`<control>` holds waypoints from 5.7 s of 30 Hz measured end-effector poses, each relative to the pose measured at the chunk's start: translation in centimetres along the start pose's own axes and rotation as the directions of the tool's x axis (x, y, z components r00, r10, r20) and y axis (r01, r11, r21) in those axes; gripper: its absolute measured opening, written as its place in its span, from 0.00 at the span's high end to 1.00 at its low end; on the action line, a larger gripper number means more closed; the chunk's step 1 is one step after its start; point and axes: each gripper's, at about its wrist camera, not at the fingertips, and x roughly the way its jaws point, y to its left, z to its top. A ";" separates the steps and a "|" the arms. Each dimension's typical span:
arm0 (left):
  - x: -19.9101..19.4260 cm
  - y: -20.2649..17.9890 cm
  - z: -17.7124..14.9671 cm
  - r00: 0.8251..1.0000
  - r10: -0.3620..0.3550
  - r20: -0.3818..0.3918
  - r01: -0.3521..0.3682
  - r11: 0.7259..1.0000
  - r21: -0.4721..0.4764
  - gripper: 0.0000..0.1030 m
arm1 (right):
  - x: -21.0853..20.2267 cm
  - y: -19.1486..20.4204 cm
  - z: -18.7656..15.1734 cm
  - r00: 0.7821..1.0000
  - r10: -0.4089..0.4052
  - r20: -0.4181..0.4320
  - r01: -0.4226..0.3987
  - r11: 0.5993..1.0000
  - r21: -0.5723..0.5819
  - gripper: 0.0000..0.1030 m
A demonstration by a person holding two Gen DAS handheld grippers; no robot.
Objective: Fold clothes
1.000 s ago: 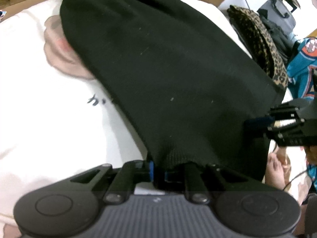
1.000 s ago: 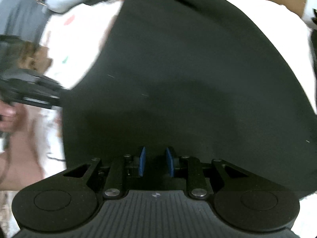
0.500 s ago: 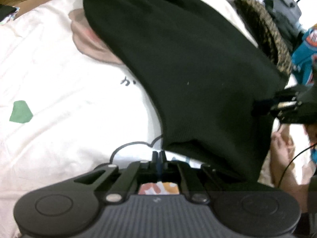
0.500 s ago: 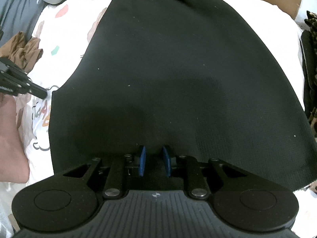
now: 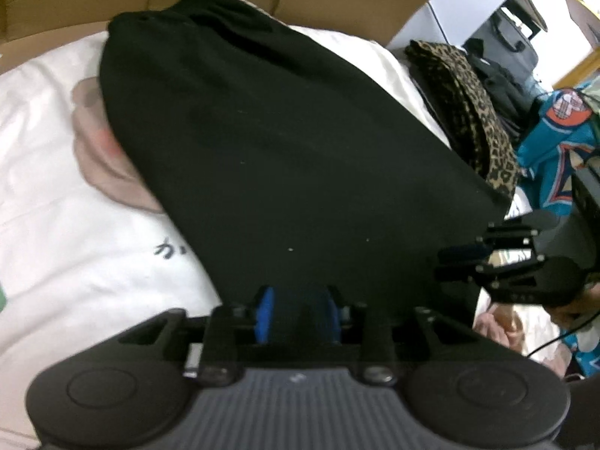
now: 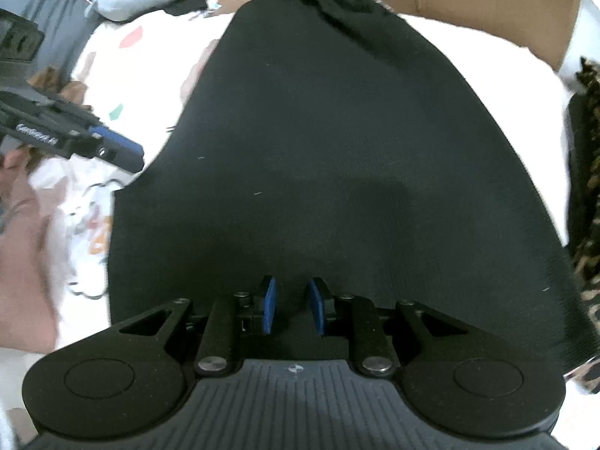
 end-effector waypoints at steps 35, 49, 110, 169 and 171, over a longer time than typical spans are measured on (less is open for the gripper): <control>-0.4 1.0 -2.3 0.989 0.075 -0.131 -0.075 0.997 0.003 0.71 | -2.5 -7.3 -1.6 0.955 -0.291 0.059 0.279 0.948 0.155 0.74; 2.2 2.8 -1.1 0.988 0.098 -0.123 -0.104 0.994 -0.044 0.65 | -3.4 -10.3 -2.8 0.936 -0.350 0.036 0.337 0.921 0.195 0.74; -0.2 -7.1 -15.2 0.993 -0.019 0.113 0.089 0.756 -0.648 0.49 | -9.5 -10.5 -5.4 0.966 -0.189 0.178 0.136 0.952 0.274 0.61; 4.1 -1.5 -19.1 0.827 -0.330 0.455 0.562 0.474 -0.678 0.33 | -6.8 -9.8 -4.8 0.983 -0.167 0.075 0.144 0.959 0.245 0.61; 4.8 -1.8 -19.4 0.810 -0.343 0.476 0.586 0.434 -0.684 0.36 | -6.6 -9.8 -4.8 0.983 -0.168 0.072 0.146 0.958 0.247 0.61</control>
